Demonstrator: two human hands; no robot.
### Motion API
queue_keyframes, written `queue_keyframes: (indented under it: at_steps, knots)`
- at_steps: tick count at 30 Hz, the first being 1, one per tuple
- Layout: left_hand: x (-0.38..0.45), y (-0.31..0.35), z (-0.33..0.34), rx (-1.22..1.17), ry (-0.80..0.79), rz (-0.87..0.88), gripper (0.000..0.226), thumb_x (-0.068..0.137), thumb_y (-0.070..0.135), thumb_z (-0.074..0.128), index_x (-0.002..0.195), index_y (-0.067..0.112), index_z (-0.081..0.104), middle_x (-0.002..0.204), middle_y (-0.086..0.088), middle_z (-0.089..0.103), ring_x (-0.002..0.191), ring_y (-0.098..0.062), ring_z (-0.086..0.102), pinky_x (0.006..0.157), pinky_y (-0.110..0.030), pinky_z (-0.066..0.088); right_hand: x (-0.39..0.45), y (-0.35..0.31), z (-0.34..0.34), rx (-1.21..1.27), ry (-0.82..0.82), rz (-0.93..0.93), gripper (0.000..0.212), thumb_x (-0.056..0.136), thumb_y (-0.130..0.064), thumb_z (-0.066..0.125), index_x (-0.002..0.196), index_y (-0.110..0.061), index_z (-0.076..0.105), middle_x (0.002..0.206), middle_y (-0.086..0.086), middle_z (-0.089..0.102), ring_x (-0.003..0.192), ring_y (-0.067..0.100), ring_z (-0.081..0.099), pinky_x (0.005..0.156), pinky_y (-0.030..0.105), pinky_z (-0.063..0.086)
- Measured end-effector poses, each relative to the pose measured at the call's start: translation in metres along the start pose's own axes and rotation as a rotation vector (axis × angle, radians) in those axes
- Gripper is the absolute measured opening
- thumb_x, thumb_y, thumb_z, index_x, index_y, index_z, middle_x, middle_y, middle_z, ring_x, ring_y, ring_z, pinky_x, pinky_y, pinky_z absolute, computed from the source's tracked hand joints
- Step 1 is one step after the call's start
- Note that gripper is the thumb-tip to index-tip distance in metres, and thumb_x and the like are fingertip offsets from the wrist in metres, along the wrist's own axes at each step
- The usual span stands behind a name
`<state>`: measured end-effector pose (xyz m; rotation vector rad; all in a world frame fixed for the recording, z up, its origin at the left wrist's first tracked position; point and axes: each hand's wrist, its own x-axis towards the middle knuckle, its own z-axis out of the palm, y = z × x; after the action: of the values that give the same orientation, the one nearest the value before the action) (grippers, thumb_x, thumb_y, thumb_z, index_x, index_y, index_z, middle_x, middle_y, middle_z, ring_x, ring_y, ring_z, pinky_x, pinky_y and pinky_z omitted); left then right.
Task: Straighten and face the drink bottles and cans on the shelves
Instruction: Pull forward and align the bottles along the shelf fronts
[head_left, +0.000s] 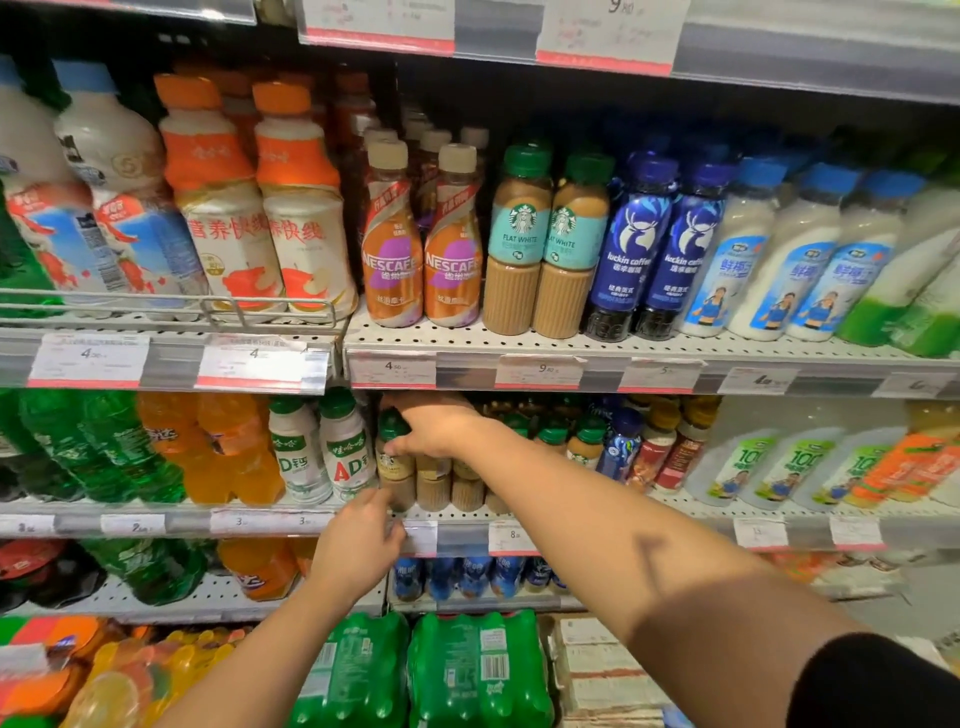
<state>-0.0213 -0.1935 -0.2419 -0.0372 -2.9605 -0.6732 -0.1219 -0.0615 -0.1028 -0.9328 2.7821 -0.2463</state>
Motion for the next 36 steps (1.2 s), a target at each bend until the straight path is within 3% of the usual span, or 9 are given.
queue_keyframes:
  at_steps: [4, 8, 11, 14, 18, 22, 28, 31, 36]
  knots:
    - [0.003, 0.004, 0.0, -0.001, 0.006, 0.011, 0.027, 0.092, 0.03, 0.061, 0.119, 0.03, 0.061, 0.118, 0.008, 0.062, 0.096, -0.009, 0.062, 0.085, -0.03, 0.054, -0.023, 0.024, 0.005, -0.086, 0.119, 0.021, 0.053, 0.094, -0.051, 0.061, 0.135, -0.019, 0.052, 0.133, 0.009, 0.061, 0.121, 0.03, 0.058, 0.092, 0.042, 0.053]
    - [0.005, 0.018, -0.002, -0.01, 0.019, 0.046, 0.028, 0.091, 0.028, 0.063, 0.119, 0.027, 0.063, 0.119, 0.009, 0.065, 0.101, -0.011, 0.063, 0.087, -0.031, 0.055, -0.072, 0.082, -0.009, -0.17, 0.184, 0.174, 0.043, 0.097, -0.048, 0.057, 0.128, -0.02, 0.059, 0.12, 0.008, 0.067, 0.111, 0.03, 0.063, 0.083, 0.039, 0.054]
    - [0.009, 0.039, -0.004, -0.006, 0.03, 0.077, 0.03, 0.092, 0.026, 0.062, 0.122, 0.024, 0.063, 0.119, 0.007, 0.064, 0.104, -0.015, 0.062, 0.084, -0.032, 0.053, -0.103, 0.124, -0.026, -0.2, 0.042, 0.309, 0.046, 0.089, -0.058, 0.064, 0.119, -0.024, 0.058, 0.115, 0.005, 0.065, 0.107, 0.029, 0.063, 0.081, 0.036, 0.051]
    - [0.016, 0.066, -0.001, 0.014, 0.002, 0.118, 0.028, 0.093, 0.029, 0.06, 0.12, 0.021, 0.062, 0.116, 0.003, 0.064, 0.101, -0.019, 0.063, 0.081, -0.035, 0.053, -0.115, 0.147, -0.034, -0.158, -0.165, 0.38, 0.038, 0.089, -0.044, 0.071, 0.116, -0.024, 0.053, 0.112, -0.001, 0.065, 0.09, 0.024, 0.063, 0.072, 0.035, 0.055]
    - [0.023, 0.098, 0.006, 0.045, -0.05, 0.155, 0.032, 0.094, 0.031, 0.058, 0.124, 0.02, 0.06, 0.117, 0.0, 0.064, 0.102, -0.023, 0.063, 0.08, -0.035, 0.053, -0.108, 0.164, -0.028, -0.22, -0.139, 0.334, 0.036, 0.092, -0.03, 0.068, 0.126, -0.022, 0.056, 0.116, 0.003, 0.064, 0.098, 0.028, 0.067, 0.079, 0.041, 0.06]
    - [0.027, 0.118, 0.009, 0.064, -0.068, 0.186, 0.036, 0.094, 0.03, 0.059, 0.127, 0.018, 0.059, 0.121, -0.001, 0.064, 0.105, -0.024, 0.063, 0.083, -0.036, 0.054, -0.1, 0.181, -0.017, -0.124, -0.178, 0.334, 0.028, 0.089, -0.028, 0.07, 0.111, -0.025, 0.053, 0.102, 0.009, 0.07, 0.071, 0.031, 0.074, 0.061, 0.047, 0.064]
    - [0.028, 0.133, 0.012, 0.092, -0.121, 0.153, 0.045, 0.094, 0.034, 0.06, 0.136, 0.021, 0.053, 0.13, -0.001, 0.061, 0.111, -0.023, 0.062, 0.087, -0.036, 0.053, -0.117, 0.172, -0.017, -0.26, 0.024, 0.186, 0.04, 0.094, -0.022, 0.063, 0.132, -0.018, 0.054, 0.115, 0.01, 0.064, 0.102, 0.032, 0.063, 0.072, 0.035, 0.049]
    - [0.023, 0.137, 0.016, 0.108, -0.136, 0.15, 0.045, 0.094, 0.036, 0.059, 0.136, 0.021, 0.053, 0.13, -0.001, 0.06, 0.113, -0.024, 0.061, 0.088, -0.037, 0.053, -0.132, 0.171, -0.003, -0.246, 0.187, 0.174, 0.051, 0.092, -0.023, 0.063, 0.141, -0.021, 0.048, 0.129, 0.012, 0.061, 0.114, 0.036, 0.058, 0.083, 0.042, 0.053]
    - [0.01, 0.161, 0.025, 0.136, -0.15, 0.142, 0.044, 0.094, 0.035, 0.06, 0.135, 0.019, 0.054, 0.134, -0.002, 0.06, 0.116, -0.024, 0.061, 0.088, -0.036, 0.052, -0.175, 0.177, 0.035, -0.134, 0.416, 0.149, 0.06, 0.088, -0.026, 0.068, 0.144, -0.019, 0.049, 0.143, 0.01, 0.052, 0.129, 0.034, 0.047, 0.104, 0.05, 0.044]
